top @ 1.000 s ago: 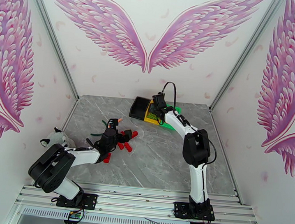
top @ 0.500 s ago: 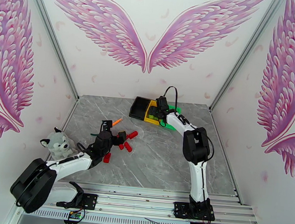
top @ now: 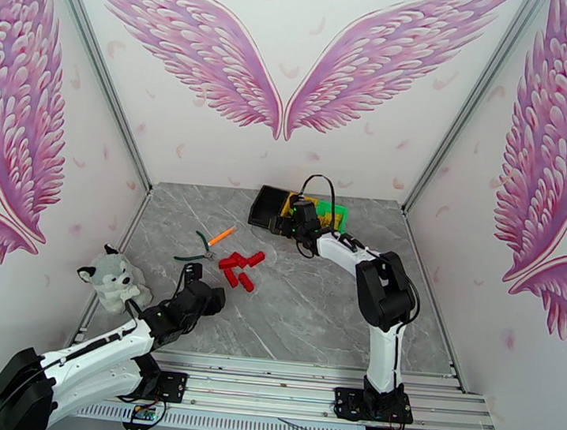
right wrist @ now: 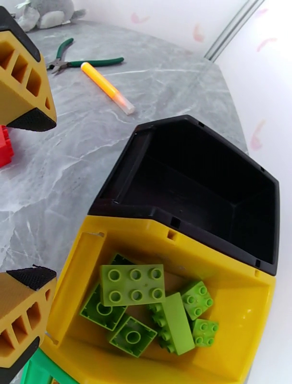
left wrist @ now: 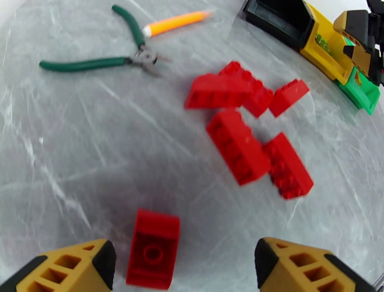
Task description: Sort the legos into containers by color
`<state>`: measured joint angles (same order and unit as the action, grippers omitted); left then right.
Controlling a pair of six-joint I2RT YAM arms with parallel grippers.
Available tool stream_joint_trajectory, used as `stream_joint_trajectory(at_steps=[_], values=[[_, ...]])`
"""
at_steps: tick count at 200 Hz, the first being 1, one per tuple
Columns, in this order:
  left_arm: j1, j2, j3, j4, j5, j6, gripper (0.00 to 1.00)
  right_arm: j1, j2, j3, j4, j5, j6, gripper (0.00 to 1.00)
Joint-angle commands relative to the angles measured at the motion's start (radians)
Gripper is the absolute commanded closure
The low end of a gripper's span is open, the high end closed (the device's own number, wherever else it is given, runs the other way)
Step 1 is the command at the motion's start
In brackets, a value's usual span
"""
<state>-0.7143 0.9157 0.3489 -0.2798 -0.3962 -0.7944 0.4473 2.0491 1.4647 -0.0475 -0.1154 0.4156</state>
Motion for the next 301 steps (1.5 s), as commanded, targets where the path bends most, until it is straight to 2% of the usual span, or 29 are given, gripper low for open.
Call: stream_joint_trajectory(at_steps=[1,42,75,104,147,201,253,284,301], values=[[-0.004,0.001,-0.008,-0.102,-0.019,-0.074,0.18,-0.004,-0.022,-0.037,0.094,-0.091,0.02,0.19],[-0.004,0.154,0.047,-0.096,-0.011,-0.031,0.18,-0.003,0.006,-0.071,0.173,-0.178,0.087,0.2],[-0.012,0.274,0.108,-0.1,-0.043,-0.012,0.28,-0.004,-0.024,-0.092,0.184,-0.189,0.091,0.2],[-0.013,0.281,0.122,-0.093,-0.066,0.014,0.32,-0.004,-0.059,-0.127,0.198,-0.188,0.089,0.2],[-0.01,0.281,0.121,-0.084,-0.052,0.048,0.44,-0.002,-0.072,-0.155,0.205,-0.213,0.102,0.22],[-0.001,0.289,0.116,-0.049,-0.021,0.069,0.48,-0.003,-0.136,-0.215,0.218,-0.216,0.103,0.23],[0.005,0.397,0.181,-0.057,-0.017,0.093,0.48,-0.004,-0.161,-0.228,0.212,-0.21,0.094,0.23],[0.006,0.421,0.205,-0.054,-0.021,0.098,0.61,-0.004,-0.153,-0.224,0.21,-0.211,0.096,0.24],[0.007,0.404,0.229,-0.063,-0.026,0.112,0.64,-0.003,-0.155,-0.224,0.206,-0.208,0.094,0.25]])
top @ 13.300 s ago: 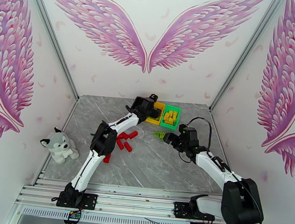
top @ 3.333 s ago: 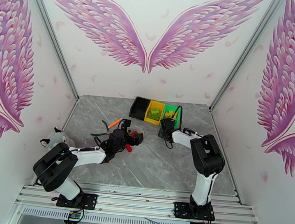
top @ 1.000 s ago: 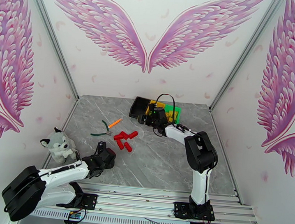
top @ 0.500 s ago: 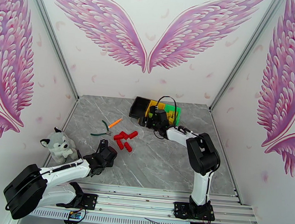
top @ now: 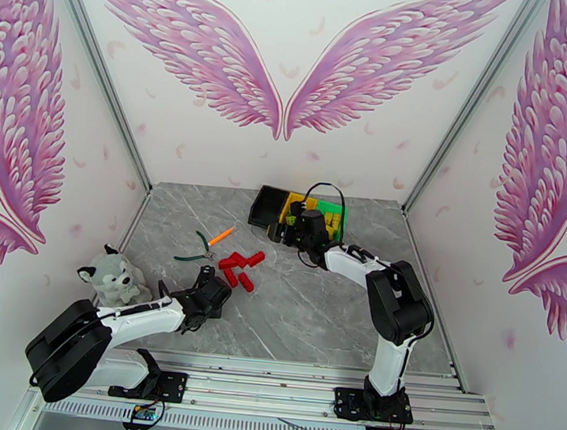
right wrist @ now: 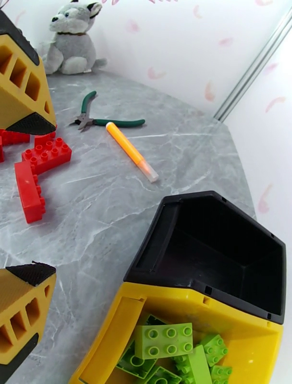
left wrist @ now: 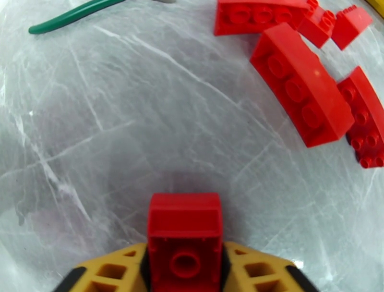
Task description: Sort the legos into containers by color
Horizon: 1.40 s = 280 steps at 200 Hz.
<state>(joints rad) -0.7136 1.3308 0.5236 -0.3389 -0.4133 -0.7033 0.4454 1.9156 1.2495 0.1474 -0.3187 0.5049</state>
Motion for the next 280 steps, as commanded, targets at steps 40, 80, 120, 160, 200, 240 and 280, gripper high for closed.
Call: stream_joint_trajectory(at_steps=[40,80,120,160,200,240,280], values=[[0.068,-0.08,0.137,0.031,0.06,0.105,0.66,-0.002,-0.043,-0.016,-0.005,0.016,-0.006,0.25],[0.151,0.001,0.311,0.141,0.218,0.206,0.66,-0.009,-0.075,-0.036,-0.015,0.029,-0.015,0.25],[0.183,0.266,0.612,0.18,0.332,0.28,0.67,-0.036,-0.118,-0.069,-0.004,0.04,-0.002,0.25],[0.207,0.557,0.988,0.144,0.377,0.327,0.67,-0.086,-0.156,-0.123,0.034,0.042,0.03,0.26],[0.256,0.827,1.295,0.145,0.434,0.31,0.67,-0.109,-0.169,-0.13,0.051,0.004,0.049,0.26],[0.284,1.037,1.571,0.089,0.5,0.295,0.54,-0.123,-0.193,-0.134,0.044,0.006,0.049,0.26],[0.277,1.013,1.583,0.086,0.486,0.315,0.24,-0.13,-0.173,-0.126,0.047,-0.007,0.051,0.25]])
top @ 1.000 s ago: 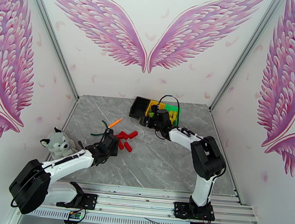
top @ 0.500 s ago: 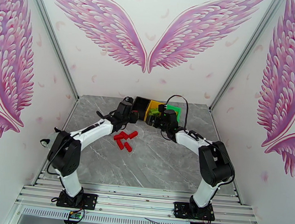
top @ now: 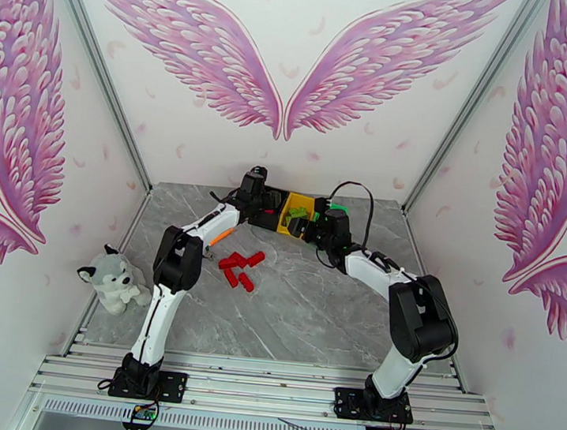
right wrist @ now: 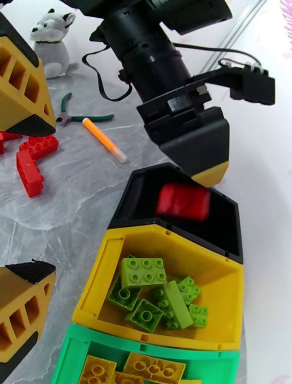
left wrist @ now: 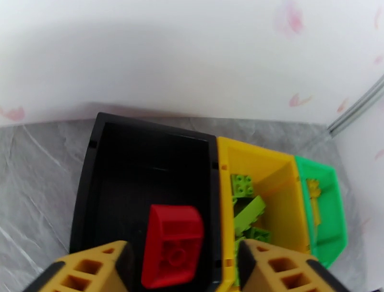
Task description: Sort the legos into containers by color
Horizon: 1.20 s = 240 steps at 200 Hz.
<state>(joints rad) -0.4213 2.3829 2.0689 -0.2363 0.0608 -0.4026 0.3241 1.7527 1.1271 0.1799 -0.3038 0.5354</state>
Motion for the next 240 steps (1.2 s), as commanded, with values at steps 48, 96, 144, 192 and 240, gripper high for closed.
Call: stream_joint_trajectory(at_steps=[48,96,144,192,240], values=[[-0.067,-0.268,-0.256,0.025,-0.133,0.061,0.22,-0.008,0.036,0.009,0.038,-0.055,0.012,0.23],[-0.103,-0.551,-0.685,0.047,-0.323,0.025,0.2,0.005,0.094,0.057,0.025,-0.103,0.003,0.22],[-0.132,-0.762,-1.009,-0.038,-0.436,-0.062,0.2,0.05,0.132,0.109,-0.027,-0.102,-0.03,0.2],[-0.196,-0.857,-1.169,-0.098,-0.463,-0.189,0.22,0.08,0.155,0.135,-0.048,-0.094,-0.036,0.2],[-0.207,-0.817,-1.219,-0.077,-0.448,-0.241,0.26,0.097,0.159,0.143,-0.05,-0.098,-0.031,0.2]])
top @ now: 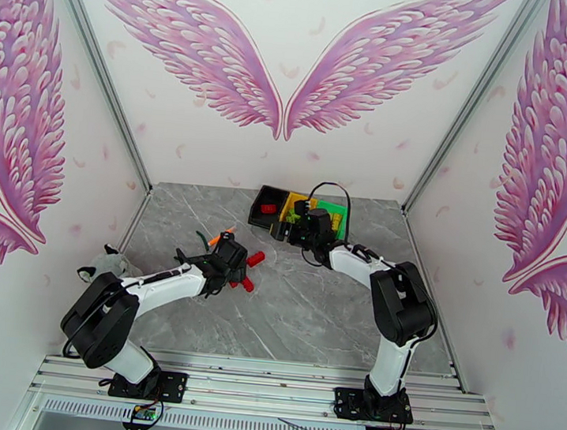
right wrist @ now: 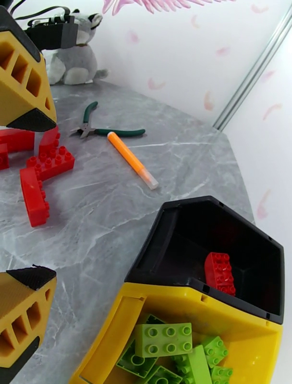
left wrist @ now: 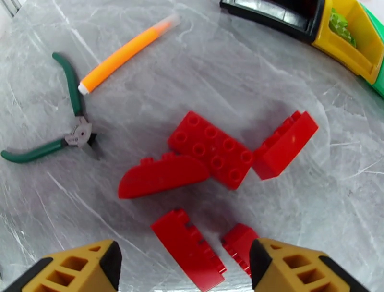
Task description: Sort the legos into containers by color
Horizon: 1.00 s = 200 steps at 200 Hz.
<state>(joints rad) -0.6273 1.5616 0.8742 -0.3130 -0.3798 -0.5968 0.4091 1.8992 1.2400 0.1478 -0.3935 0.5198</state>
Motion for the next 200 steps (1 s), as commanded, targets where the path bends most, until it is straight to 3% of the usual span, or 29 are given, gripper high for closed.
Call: stream_joint_trajectory(at_steps=[1,76,130,166,200], values=[[-0.002,0.005,-0.024,0.0,-0.006,-0.047,0.26,0.011,0.012,0.031,-0.018,-0.008,-0.016,0.2],[0.003,0.123,0.005,0.054,0.01,-0.049,0.35,0.014,0.018,0.03,-0.017,-0.01,-0.012,0.21],[0.003,0.126,-0.044,0.109,0.03,-0.065,0.56,0.024,0.032,0.035,-0.014,-0.012,-0.01,0.21],[0.001,0.086,-0.069,0.106,0.028,-0.069,0.67,0.034,0.03,0.036,-0.017,-0.007,-0.015,0.21],[0.001,-0.028,-0.109,0.094,0.037,-0.063,0.68,0.049,0.027,0.031,-0.022,-0.009,-0.023,0.22]])
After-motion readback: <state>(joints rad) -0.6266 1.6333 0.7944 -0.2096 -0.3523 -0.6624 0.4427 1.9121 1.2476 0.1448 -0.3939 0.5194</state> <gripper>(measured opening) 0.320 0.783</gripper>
